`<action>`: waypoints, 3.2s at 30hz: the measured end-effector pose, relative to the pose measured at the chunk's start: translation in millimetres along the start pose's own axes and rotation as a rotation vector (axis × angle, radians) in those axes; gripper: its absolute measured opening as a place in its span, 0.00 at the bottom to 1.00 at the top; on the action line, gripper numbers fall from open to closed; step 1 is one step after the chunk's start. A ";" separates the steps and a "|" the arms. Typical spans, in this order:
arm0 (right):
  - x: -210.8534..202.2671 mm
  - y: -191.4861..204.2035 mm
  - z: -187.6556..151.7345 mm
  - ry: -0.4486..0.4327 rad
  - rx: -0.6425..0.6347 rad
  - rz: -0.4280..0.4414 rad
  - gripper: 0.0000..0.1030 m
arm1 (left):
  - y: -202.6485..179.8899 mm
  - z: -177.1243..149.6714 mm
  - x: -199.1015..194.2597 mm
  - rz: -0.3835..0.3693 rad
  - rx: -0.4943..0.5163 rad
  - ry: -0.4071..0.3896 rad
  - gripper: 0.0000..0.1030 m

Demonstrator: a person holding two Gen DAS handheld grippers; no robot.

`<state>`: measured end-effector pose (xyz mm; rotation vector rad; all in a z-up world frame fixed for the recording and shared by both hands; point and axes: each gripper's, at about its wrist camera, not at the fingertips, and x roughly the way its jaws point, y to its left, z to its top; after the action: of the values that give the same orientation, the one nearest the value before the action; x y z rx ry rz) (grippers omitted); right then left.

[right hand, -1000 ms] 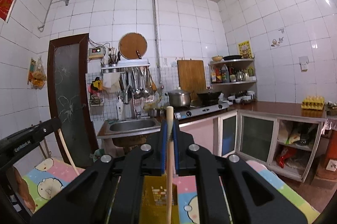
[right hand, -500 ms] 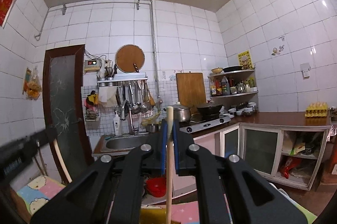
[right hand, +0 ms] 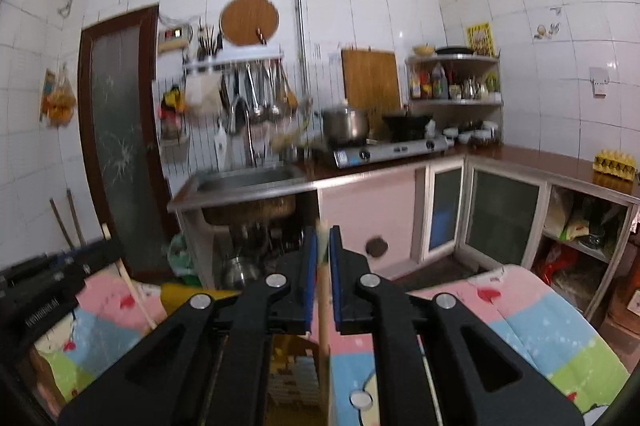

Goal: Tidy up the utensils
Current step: 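Open the left tool over the caddy while the right tool opens too, then move both tools back down to the remaining chopsticks on the quilt, then close the left tool on a chopstick while the right tool grasps another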

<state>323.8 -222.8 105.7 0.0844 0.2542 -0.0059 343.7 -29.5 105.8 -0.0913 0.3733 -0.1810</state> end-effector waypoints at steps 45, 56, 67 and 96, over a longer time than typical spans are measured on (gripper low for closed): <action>-100.3 -44.9 -183.1 0.555 0.115 -0.279 0.69 | 27.5 -176.3 -17.7 0.068 0.015 0.527 0.95; -98.2 -42.0 -185.0 0.558 0.112 -0.284 0.69 | 28.9 -179.6 -16.4 0.090 0.027 0.543 0.95; -100.3 -31.6 -184.6 0.584 0.074 -0.305 0.68 | 18.5 -179.6 -19.3 0.075 0.051 0.557 0.82; -78.4 -26.7 -173.5 0.635 0.157 -0.235 0.06 | -4.3 -167.8 0.5 0.035 0.017 0.611 0.07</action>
<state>204.0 -235.1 -44.1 0.2120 0.8975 -0.2358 281.4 -43.1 -49.4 -0.0104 0.9820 -0.1749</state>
